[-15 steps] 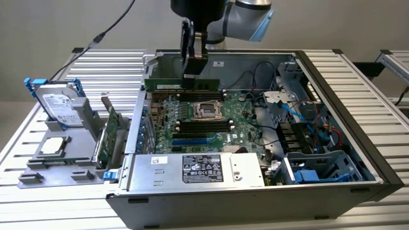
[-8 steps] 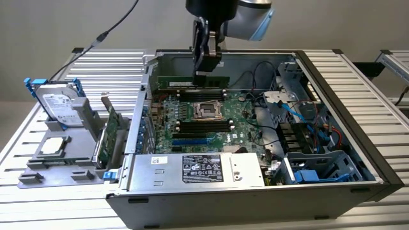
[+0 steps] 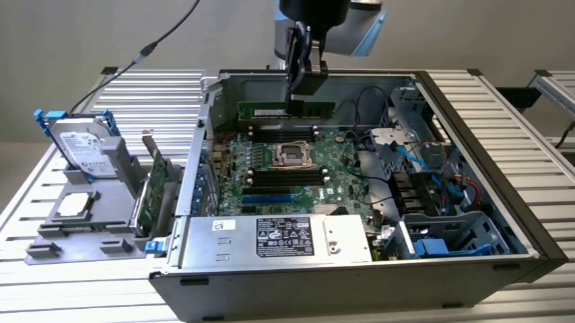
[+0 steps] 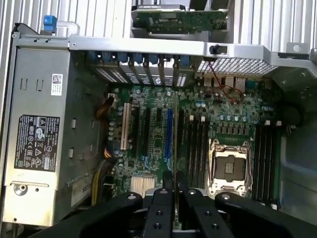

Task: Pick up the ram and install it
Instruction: 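Pick up the ram and move it above insertion slot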

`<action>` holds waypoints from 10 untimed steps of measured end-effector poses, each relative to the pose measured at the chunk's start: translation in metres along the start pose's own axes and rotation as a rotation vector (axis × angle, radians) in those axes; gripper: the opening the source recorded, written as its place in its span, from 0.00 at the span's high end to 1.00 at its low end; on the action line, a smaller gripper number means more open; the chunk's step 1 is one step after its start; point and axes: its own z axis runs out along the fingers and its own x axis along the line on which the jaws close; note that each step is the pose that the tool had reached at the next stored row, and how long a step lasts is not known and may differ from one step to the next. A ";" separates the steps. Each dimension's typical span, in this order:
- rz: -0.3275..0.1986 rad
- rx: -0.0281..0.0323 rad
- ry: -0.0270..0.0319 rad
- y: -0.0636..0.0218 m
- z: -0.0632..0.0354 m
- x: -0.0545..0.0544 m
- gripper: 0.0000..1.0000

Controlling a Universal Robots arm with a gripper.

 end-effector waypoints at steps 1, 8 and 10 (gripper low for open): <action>0.000 0.0010 0.0001 -0.0023 0.0001 -0.002 0.86; 0.000 0.0026 0.0002 -0.0088 0.0034 -0.021 0.86; 0.001 0.0027 0.0000 -0.0101 0.0043 -0.024 0.86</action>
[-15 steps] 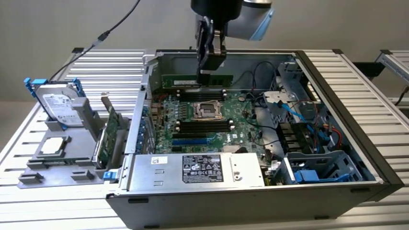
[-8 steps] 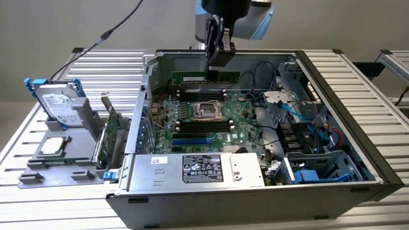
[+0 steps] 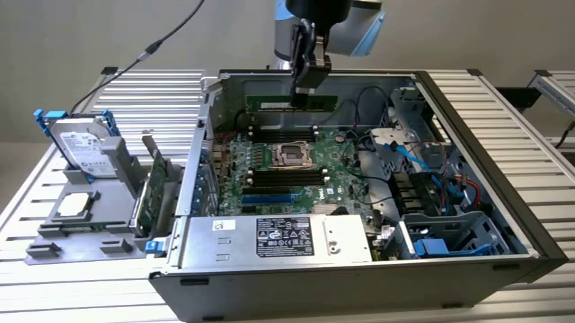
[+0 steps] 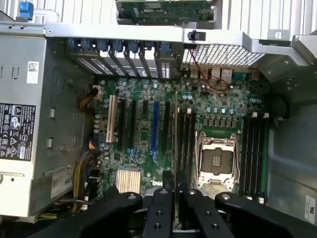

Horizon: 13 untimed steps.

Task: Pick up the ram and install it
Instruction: 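Pick up the ram and move it above insertion slot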

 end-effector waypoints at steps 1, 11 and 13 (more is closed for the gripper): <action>0.001 0.0000 0.0000 -0.0007 0.0004 -0.001 0.86; 0.023 -0.0011 -0.0028 -0.0043 0.0088 -0.009 0.86; 0.025 -0.0012 -0.0031 -0.0047 0.0106 -0.012 0.86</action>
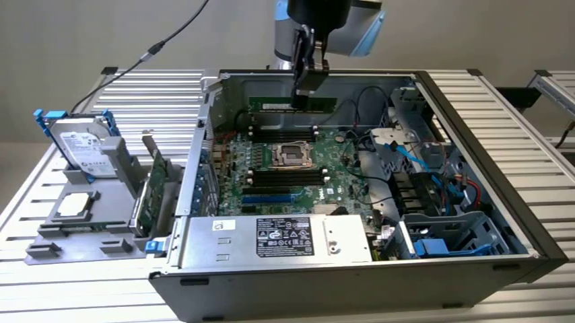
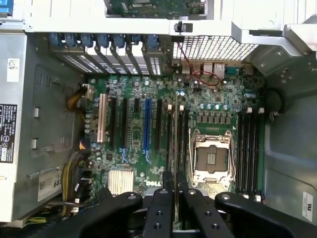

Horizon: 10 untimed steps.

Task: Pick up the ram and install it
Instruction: 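Pick up the ram and move it above insertion slot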

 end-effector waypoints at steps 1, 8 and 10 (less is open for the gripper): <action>0.001 0.0002 0.0000 -0.0002 0.0006 -0.002 0.86; 0.006 0.0065 -0.0004 -0.0008 0.0031 -0.012 0.86; 0.006 0.0067 -0.0005 -0.0009 0.0034 -0.013 0.86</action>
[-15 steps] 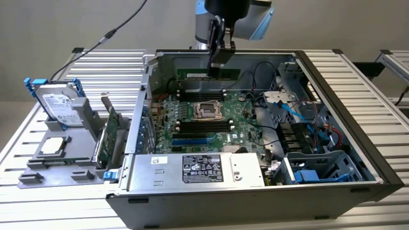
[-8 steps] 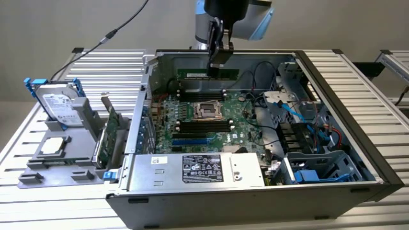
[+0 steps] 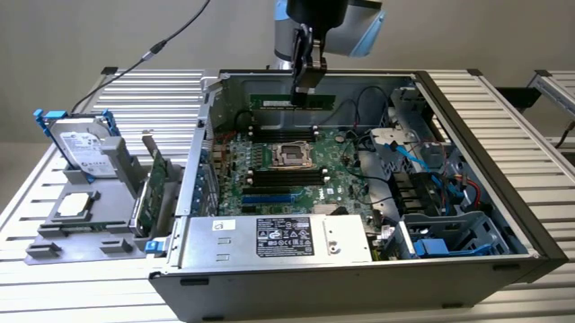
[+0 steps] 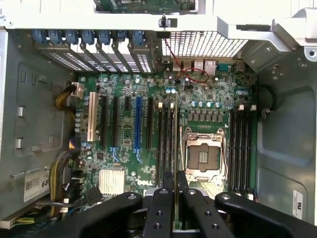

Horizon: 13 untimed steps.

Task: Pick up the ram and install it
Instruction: 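Pick up the ram and move it above insertion slot, then insert the ram into the slot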

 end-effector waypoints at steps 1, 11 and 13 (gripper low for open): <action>0.000 0.0000 0.0001 0.0000 0.0000 0.000 0.86; 0.000 0.0000 0.0000 0.0000 0.0000 0.000 0.86; 0.000 0.0000 0.0000 0.0000 0.0000 0.000 0.86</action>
